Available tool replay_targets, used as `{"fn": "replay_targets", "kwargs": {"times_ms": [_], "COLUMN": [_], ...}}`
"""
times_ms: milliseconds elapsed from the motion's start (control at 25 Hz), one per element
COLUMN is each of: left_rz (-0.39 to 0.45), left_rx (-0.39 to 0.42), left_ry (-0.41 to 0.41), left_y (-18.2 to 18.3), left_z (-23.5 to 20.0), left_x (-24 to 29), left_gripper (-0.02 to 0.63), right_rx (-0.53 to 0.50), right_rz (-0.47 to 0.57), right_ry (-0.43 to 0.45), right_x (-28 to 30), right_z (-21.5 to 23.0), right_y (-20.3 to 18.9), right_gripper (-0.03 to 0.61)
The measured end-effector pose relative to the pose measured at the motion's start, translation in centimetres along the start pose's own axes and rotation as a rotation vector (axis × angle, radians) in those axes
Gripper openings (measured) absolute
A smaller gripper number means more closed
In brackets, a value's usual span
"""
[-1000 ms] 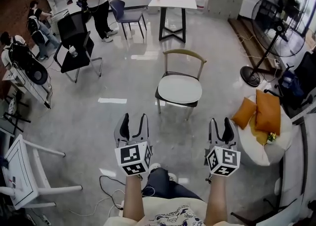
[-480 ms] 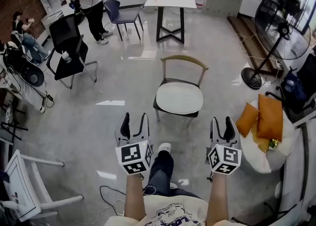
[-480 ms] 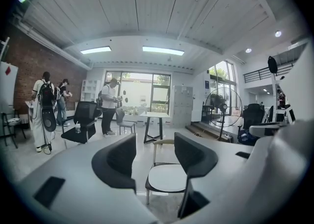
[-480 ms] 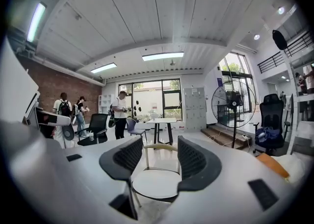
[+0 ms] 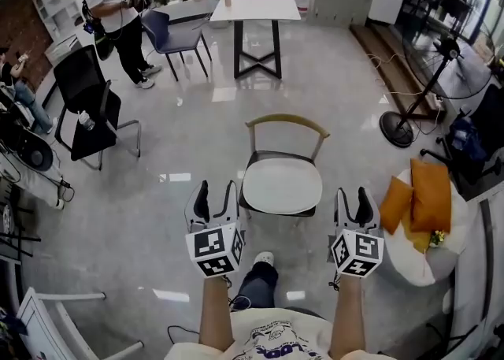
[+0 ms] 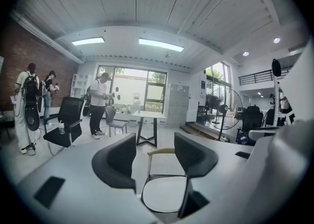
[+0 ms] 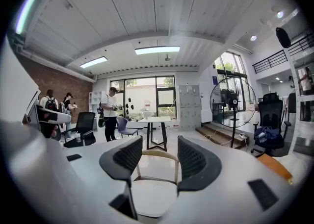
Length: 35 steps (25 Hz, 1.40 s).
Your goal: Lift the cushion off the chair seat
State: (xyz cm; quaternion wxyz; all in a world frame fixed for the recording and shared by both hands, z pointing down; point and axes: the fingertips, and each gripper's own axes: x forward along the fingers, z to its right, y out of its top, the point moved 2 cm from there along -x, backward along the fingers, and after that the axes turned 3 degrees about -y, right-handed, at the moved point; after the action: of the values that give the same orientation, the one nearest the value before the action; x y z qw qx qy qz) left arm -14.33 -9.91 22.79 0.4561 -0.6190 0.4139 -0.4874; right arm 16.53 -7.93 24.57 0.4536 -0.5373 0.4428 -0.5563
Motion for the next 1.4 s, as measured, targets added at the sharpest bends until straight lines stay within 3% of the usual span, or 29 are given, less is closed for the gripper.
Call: {"fn": "replay_targets", "kwargs": {"times_ms": [320, 640, 1040, 1400], "left_rz": [-0.057, -0.134, -0.29, -0.453], "left_rx": [0.006, -0.015, -0.04, -0.061], "left_ry": [-0.057, -0.069, -0.057, -0.01], "left_y": [0.7, -1.7, -8.5, -19.2], "left_z": [-2.1, -4.9, -5.4, -5.9], "left_x": [13.9, 22.7, 31.4, 37.1], "left_gripper": [0.239, 0.239, 0.239, 0.239], "right_rx": [0.006, -0.01, 0.009, 0.013], "right_rz": [-0.042, -0.115, -0.255, -0.392], "right_ry": [-0.055, -0.092, -0.078, -0.028], "right_x": [12.7, 20.6, 29.3, 36.7], "right_z": [0.7, 0.1, 2.0, 4.2], "right_y": [0.2, -2.4, -8.3, -18.5], "right_gripper": [0.225, 0.225, 0.236, 0.246]}}
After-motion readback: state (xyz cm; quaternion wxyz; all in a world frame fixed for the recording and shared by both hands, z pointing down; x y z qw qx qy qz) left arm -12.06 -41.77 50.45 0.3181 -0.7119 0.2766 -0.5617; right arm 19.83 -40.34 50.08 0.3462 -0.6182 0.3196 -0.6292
